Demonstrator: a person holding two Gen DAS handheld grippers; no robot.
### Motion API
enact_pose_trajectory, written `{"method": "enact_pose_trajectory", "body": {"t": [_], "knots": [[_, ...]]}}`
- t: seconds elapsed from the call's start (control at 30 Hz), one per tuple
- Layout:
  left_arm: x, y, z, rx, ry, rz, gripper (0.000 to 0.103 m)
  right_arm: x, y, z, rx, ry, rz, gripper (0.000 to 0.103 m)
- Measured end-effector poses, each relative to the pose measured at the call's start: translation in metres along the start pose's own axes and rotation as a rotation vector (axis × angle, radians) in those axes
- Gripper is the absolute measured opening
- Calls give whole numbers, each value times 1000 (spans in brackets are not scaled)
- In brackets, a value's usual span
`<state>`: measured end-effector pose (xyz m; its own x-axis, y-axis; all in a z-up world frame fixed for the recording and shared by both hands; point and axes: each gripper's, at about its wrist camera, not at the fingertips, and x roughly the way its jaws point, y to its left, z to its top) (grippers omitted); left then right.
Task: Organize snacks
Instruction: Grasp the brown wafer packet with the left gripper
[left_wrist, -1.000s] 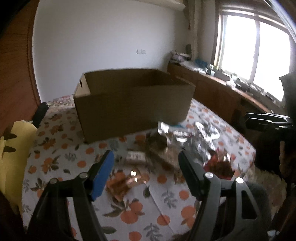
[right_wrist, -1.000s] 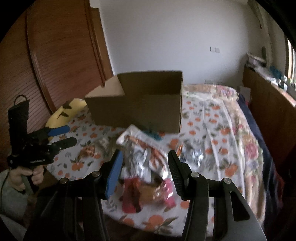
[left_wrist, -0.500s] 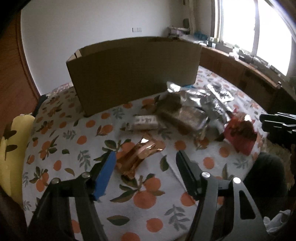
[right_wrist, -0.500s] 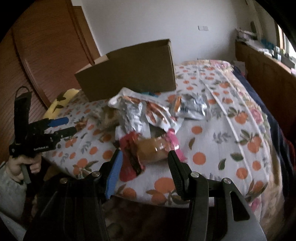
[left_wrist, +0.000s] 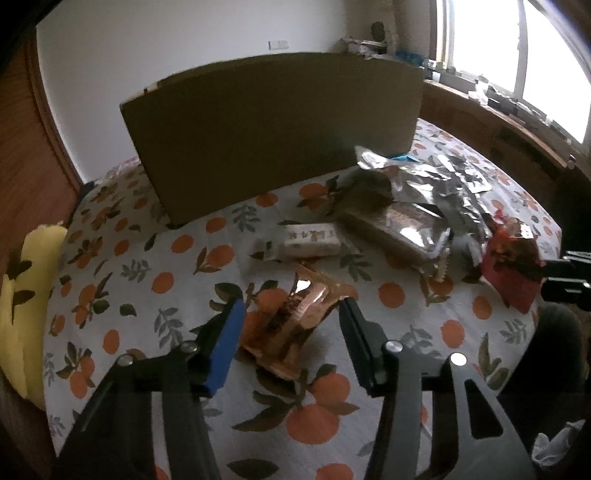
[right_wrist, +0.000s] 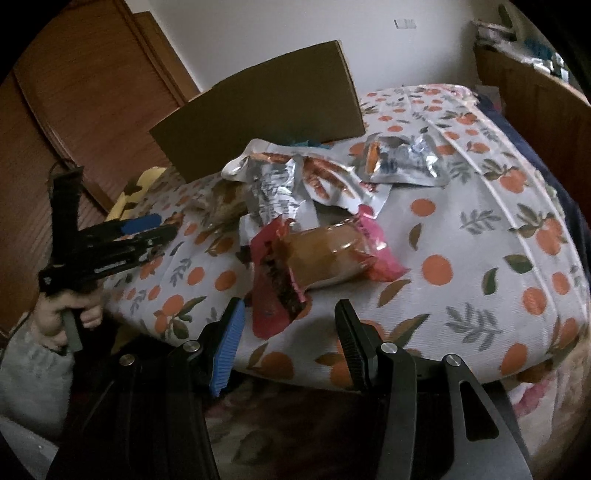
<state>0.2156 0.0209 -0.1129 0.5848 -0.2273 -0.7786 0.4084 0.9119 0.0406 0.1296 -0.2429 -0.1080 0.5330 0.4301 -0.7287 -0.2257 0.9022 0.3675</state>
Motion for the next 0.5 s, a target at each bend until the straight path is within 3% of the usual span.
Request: {"method": "enact_pose_trajectory", "body": {"t": [0.13,0.23,0.3,0.5], "knots": [[7,4,-1,-25,10,-15,50,5,2,3,2,7,22,52],[8,5,-1,-41,8,-37,38,9,2,9,4,7,24,52],[8,4,0,-45,4,-37,23,12,-1,13,16,10,27,52],[6,-3,-4,-34,-13,-40,20,17,-10,27,51,1,-32,52]]}}
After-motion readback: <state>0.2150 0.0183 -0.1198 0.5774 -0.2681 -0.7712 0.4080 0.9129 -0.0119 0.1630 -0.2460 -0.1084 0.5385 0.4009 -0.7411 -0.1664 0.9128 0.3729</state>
